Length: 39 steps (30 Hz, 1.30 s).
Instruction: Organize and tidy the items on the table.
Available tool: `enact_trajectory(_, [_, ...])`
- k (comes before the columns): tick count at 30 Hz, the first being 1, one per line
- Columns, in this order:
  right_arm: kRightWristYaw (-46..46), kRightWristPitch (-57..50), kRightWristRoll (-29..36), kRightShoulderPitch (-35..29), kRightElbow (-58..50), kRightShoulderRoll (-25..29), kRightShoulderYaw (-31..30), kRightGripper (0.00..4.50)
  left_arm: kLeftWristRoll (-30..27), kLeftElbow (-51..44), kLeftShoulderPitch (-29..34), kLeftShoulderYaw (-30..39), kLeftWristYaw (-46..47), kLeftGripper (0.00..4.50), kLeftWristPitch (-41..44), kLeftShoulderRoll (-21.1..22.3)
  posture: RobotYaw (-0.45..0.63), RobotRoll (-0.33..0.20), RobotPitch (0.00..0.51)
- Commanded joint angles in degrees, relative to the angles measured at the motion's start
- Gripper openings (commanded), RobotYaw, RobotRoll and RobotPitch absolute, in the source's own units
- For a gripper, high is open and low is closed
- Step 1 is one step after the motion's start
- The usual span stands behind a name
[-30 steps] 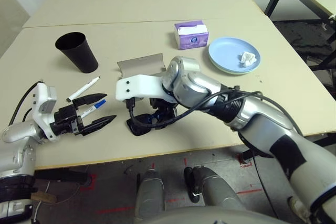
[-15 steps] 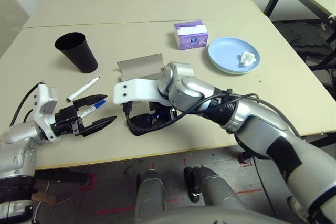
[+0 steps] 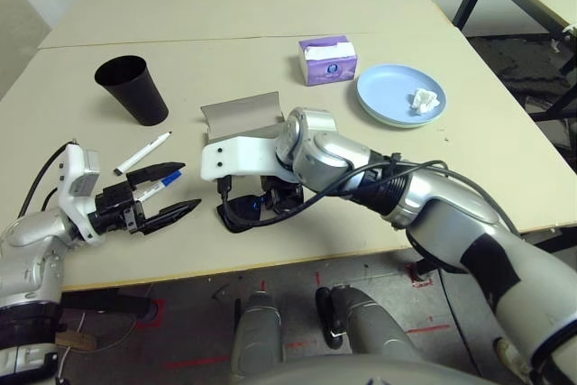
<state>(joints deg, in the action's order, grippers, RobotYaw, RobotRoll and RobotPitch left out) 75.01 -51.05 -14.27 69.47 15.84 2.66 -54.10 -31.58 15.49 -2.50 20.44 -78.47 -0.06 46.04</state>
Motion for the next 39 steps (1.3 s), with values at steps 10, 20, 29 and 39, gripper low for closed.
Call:
enact_trajectory(10, [1.4, 0.0, 0.6, -0.2, 0.9, 1.6, -1.1, 0.12, 0.1, -0.3, -0.2, -0.5, 0.2, 4.50, 0.3, -0.3, 0.01, 0.000, 0.168])
enact_trajectory(20, [3.4, 4.8, 0.0, 4.5, 6.6, 0.8, 0.2, 0.12, -0.6, -0.7, 1.9, 0.0, -5.8, 4.50, -0.2, 2.8, 0.02, 0.000, 0.166])
enact_trajectory(29, [1.6, 14.1, -0.6, 12.1, 21.2, -3.5, 4.4, 0.11, -0.6, -1.3, 3.6, 0.1, -9.8, 4.50, -0.6, 4.1, 0.03, 0.000, 0.163])
enact_trajectory(39, [-1.0, 24.5, -2.5, 19.2, 36.6, -7.9, 9.5, 0.11, -0.5, -1.7, 3.8, 0.3, -9.3, 4.50, -0.4, 3.9, 0.04, 0.000, 0.160])
